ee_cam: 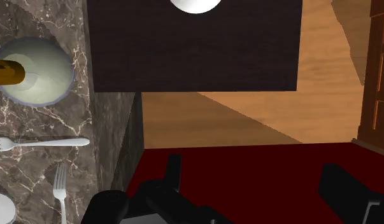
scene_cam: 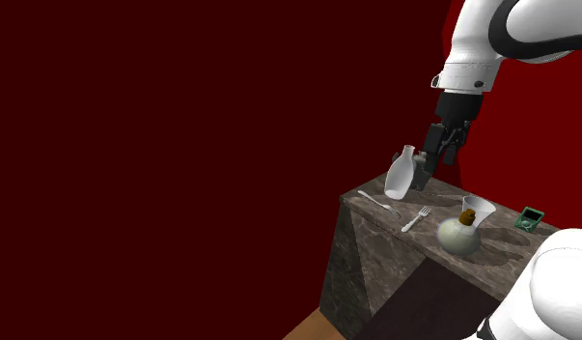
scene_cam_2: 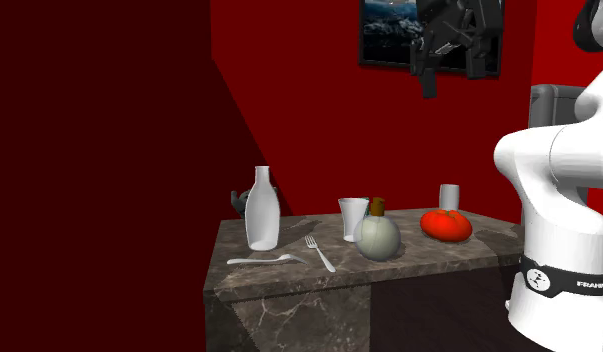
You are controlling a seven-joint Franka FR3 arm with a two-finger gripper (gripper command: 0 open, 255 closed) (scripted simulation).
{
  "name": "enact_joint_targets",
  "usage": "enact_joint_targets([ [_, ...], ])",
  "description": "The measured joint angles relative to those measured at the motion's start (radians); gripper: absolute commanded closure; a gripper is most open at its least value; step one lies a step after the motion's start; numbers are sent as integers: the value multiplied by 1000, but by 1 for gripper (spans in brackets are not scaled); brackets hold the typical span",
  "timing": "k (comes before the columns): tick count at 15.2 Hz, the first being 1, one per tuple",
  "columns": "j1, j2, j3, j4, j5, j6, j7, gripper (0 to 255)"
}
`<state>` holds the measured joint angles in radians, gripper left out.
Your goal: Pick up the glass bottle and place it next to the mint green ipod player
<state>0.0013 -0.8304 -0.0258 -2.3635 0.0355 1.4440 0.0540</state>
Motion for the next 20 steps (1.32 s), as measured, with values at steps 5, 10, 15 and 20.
enact_joint_targets([
  [5,-20,54,-58,3,-50,57,-64,0],
  [10,-47,147,-148,27,-116,140,-162,0],
  [15,-68,271,-243,73,-164,235,-265,0],
  [20,-78,401,-325,139,-178,318,-358,0],
])
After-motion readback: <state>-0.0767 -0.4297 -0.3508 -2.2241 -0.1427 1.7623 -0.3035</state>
